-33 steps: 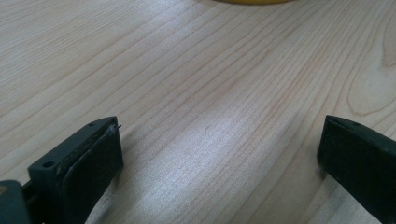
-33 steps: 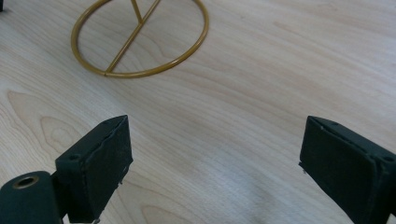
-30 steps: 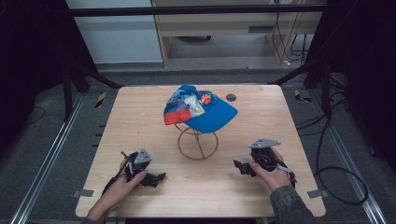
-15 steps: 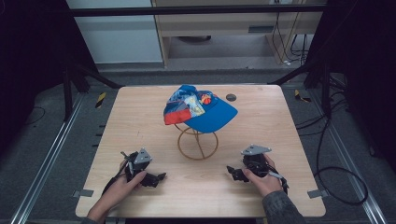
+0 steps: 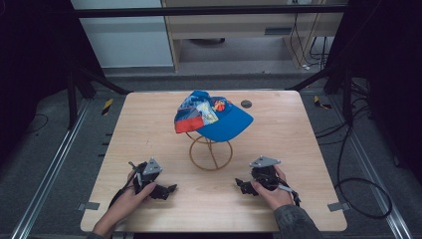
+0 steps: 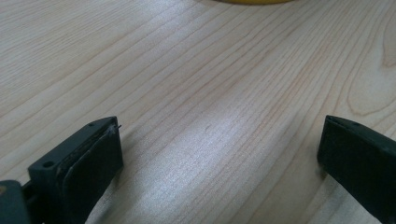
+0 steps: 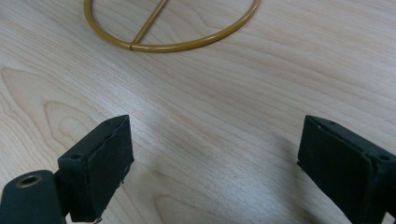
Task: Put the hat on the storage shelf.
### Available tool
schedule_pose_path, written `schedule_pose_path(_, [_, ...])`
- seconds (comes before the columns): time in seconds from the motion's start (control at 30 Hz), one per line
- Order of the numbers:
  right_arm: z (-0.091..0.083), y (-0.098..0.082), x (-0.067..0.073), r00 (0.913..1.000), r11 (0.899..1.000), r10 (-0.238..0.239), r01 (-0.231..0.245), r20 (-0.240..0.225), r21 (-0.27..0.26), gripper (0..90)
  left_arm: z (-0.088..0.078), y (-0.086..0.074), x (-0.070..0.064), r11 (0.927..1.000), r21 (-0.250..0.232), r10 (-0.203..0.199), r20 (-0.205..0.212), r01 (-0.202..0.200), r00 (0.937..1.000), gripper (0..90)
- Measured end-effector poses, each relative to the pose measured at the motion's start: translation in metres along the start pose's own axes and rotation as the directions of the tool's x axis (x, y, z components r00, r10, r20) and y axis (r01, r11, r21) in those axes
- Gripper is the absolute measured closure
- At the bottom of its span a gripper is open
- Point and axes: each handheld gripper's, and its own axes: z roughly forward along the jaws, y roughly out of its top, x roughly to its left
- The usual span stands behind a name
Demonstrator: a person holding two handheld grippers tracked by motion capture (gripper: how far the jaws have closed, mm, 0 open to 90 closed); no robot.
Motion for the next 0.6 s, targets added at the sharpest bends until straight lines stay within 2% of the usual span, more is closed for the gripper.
schedule_pose_path(0.13, [0.0055,-0.0006,0.0037,1.0000,1.000,0.000,0.000,0.004,0.004,10.2,0.0000,0.0000,0.0000,1.0000,0.000,0.000,0.000,0.000,1.0000,0.0])
schedule_pose_path(0.2, [0.0073,-0.0009,0.0055,0.9998,1.000,-0.006,0.005,0.020,0.005,10.0,0.0000,0.0000,0.0000,1.0000,0.000,0.000,0.000,0.000,1.0000,0.0])
schedule_pose_path(0.27, [0.0087,-0.0012,0.0058,0.9994,1.000,-0.015,0.015,0.030,-0.006,9.7,0.0000,0.0000,0.0000,1.0000,0.000,0.000,0.000,0.000,1.0000,0.0])
schedule_pose_path(0.33, [0.0098,-0.0010,0.0082,0.9981,0.999,-0.039,0.039,0.048,0.007,8.9,0.0000,0.0000,0.0000,1.0000,0.000,0.001,0.000,-0.001,1.0000,0.0])
schedule_pose_path(0.6, [0.0100,-0.0007,0.0094,0.9984,0.999,-0.030,0.030,0.047,0.011,8.3,0.0000,0.0000,0.0000,1.0000,0.000,0.001,0.000,-0.001,1.0000,0.0])
